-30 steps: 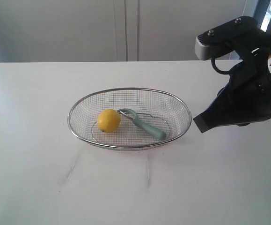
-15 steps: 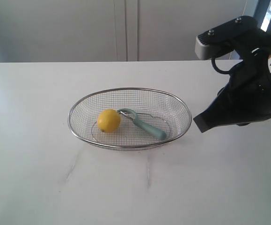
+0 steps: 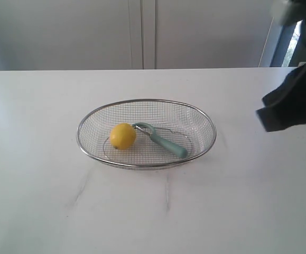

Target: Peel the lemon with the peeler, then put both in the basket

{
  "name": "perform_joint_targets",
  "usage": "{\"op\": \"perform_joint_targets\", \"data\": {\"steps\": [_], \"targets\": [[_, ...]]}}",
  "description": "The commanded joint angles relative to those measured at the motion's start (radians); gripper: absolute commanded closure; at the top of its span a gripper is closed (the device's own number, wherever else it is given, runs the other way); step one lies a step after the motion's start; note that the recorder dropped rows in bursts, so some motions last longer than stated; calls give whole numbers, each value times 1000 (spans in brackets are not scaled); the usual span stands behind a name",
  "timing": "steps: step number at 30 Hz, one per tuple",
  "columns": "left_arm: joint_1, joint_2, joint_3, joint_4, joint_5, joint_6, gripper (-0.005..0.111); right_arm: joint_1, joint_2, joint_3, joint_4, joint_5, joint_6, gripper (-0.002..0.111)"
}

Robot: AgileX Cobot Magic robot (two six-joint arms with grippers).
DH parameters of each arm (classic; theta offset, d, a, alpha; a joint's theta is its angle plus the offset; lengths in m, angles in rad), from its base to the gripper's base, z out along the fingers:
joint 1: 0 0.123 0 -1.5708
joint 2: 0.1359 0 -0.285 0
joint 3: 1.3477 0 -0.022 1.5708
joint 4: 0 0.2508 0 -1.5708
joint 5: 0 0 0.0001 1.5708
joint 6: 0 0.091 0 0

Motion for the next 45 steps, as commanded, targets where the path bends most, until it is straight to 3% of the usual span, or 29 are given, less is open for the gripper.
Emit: {"op": "perform_joint_targets", "data": {"steps": [1, 9, 14, 21, 34, 41, 45], "targets": [[-5, -5, 1, -3, 5, -6, 107, -71, -163, -2, 0, -6, 0, 108], [-5, -5, 1, -3, 5, -6, 107, -347, -497, -2, 0, -6, 0, 108], [-5, -5, 1, -3, 5, -6, 107, -452, -645, -2, 0, -6, 0, 108], [-5, -5, 1, -3, 5, -6, 107, -458, -788, -2, 0, -6, 0, 108], [-5, -5, 1, -3, 5, -6, 107, -456, -792, 34, 0, -7, 0, 108], [-5, -5, 1, -3, 5, -6, 107, -456, -792, 183, 0, -5, 0, 108], [-5, -5, 1, -3, 5, -6, 107, -456, -792, 394, 0, -80, 0, 108]]}}
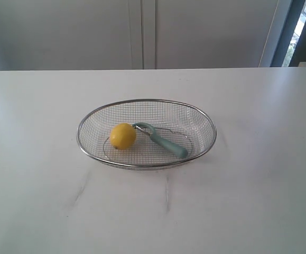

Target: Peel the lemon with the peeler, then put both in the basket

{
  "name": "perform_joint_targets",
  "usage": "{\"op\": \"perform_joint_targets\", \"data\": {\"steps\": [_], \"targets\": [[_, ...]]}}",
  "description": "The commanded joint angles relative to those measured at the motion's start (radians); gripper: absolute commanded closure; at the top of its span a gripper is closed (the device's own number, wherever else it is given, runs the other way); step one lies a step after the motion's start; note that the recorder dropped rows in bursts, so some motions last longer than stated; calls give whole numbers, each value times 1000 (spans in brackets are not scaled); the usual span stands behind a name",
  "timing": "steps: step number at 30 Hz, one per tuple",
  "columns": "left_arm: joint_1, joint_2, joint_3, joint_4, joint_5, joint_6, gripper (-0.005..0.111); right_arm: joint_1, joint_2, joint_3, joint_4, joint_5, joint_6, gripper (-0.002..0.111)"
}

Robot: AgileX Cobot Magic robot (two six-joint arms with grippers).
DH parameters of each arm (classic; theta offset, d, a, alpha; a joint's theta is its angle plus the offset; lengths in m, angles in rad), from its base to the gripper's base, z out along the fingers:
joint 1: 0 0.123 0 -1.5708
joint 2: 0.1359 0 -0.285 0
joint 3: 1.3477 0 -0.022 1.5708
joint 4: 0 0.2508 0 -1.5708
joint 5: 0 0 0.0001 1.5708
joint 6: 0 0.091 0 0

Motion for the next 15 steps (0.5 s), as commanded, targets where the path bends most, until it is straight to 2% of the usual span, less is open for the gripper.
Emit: {"op": "perform_joint_targets", "data": {"steps": [1, 4, 6, 7, 11, 15], "targets": [[-5, -5, 1, -3, 5, -6, 107, -3, -5, 176, 0, -143, 0, 108], [-5, -5, 1, -3, 5, -6, 107, -3, -26, 293, 5, -513, 0, 108], [-5, -5, 1, -3, 5, -6, 107, -3, -58, 384, 5, -852, 0, 108], [-5, -5, 1, -3, 5, -6, 107, -3, -77, 421, 5, -963, 0, 108], [-5, -5, 1, -3, 5, -6, 107, -3, -123, 544, 5, -1015, 0, 108], [-5, -5, 1, -3, 5, -6, 107, -3, -172, 700, 7, -956, 0, 108]]}}
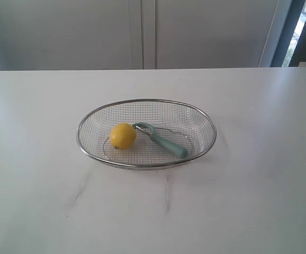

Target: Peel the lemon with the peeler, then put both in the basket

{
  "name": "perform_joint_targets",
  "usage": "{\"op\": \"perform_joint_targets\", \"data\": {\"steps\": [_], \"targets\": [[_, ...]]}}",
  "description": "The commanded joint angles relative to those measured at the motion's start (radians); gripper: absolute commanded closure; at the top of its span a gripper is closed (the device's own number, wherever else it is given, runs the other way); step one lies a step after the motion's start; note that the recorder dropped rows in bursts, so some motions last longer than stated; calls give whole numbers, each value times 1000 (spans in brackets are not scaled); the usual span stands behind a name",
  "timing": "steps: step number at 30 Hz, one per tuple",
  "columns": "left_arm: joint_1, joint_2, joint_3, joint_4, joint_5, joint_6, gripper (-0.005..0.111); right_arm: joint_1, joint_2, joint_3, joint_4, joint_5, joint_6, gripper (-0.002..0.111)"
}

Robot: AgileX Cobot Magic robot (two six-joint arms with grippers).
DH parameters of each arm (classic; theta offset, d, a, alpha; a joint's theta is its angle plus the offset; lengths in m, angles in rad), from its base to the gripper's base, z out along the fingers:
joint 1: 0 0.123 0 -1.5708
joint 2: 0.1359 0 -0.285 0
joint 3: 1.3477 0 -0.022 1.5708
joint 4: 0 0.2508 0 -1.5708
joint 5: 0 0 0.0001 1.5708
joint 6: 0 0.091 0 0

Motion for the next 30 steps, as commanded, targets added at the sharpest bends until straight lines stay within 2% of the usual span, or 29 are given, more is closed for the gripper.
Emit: {"op": "perform_joint_targets", "data": {"steps": [1, 3, 4, 7, 11, 30], "targets": [[-5, -5, 1, -3, 5, -6, 107, -3, -26, 117, 1, 45, 0, 108], [-5, -5, 1, -3, 5, -6, 107, -3, -26, 146, 1, 67, 0, 108], [-5, -5, 1, -3, 5, -6, 107, -3, -26, 146, 1, 156, 0, 108], [-5, -5, 1, -3, 5, -6, 107, -3, -26, 146, 1, 271, 0, 108], [-5, -5, 1, -3, 5, -6, 107, -3, -26, 146, 19, 350, 0, 108], [-5, -5, 1, -3, 5, -6, 107, -3, -26, 146, 43, 377, 0, 108]]}}
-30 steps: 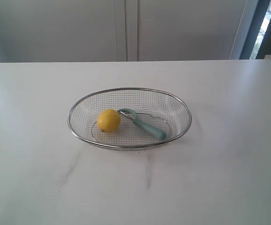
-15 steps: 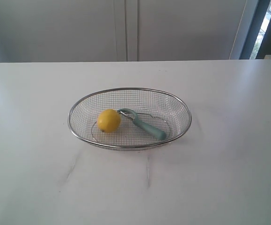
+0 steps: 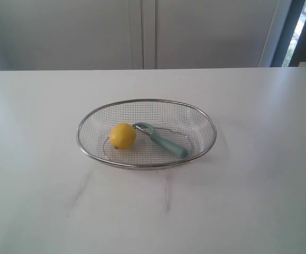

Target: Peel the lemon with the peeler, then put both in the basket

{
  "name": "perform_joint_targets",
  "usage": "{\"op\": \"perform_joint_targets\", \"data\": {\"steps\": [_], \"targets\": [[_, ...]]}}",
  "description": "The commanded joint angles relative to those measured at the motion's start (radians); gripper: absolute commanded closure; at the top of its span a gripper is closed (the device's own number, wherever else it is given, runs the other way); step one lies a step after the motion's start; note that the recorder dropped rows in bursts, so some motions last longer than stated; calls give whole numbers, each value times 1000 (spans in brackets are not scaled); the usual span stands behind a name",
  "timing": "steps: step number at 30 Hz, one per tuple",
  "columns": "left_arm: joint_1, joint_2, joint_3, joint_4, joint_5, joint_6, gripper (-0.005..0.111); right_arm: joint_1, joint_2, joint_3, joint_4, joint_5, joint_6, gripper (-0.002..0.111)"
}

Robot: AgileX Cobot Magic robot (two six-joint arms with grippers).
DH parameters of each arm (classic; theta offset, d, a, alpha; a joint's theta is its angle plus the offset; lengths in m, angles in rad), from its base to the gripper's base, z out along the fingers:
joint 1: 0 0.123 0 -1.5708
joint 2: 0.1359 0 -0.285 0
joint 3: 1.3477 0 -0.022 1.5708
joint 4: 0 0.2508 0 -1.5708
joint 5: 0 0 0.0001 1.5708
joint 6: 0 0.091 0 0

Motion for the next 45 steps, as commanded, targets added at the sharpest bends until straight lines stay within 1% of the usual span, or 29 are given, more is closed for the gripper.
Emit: {"op": "perform_joint_targets", "data": {"steps": [1, 9, 16, 19, 23, 30, 45], "targets": [[-5, -5, 1, -3, 5, -6, 107, -3, -6, 7, 5, -3, 0, 108], [-5, -5, 1, -3, 5, -6, 107, -8, -6, 7, 5, -1, 0, 108], [-5, -5, 1, -3, 5, -6, 107, -85, -6, 7, 0, -1, 0, 108], [-5, -5, 1, -3, 5, -6, 107, -85, -6, 7, 0, -1, 0, 108], [-5, -5, 1, -3, 5, -6, 107, -70, -6, 7, 0, 0, 0, 108], [-3, -5, 1, -3, 5, -6, 107, 6, -6, 7, 0, 0, 0, 108], [-3, -5, 1, -3, 5, -6, 107, 7, -6, 7, 0, 24, 0, 108]]}}
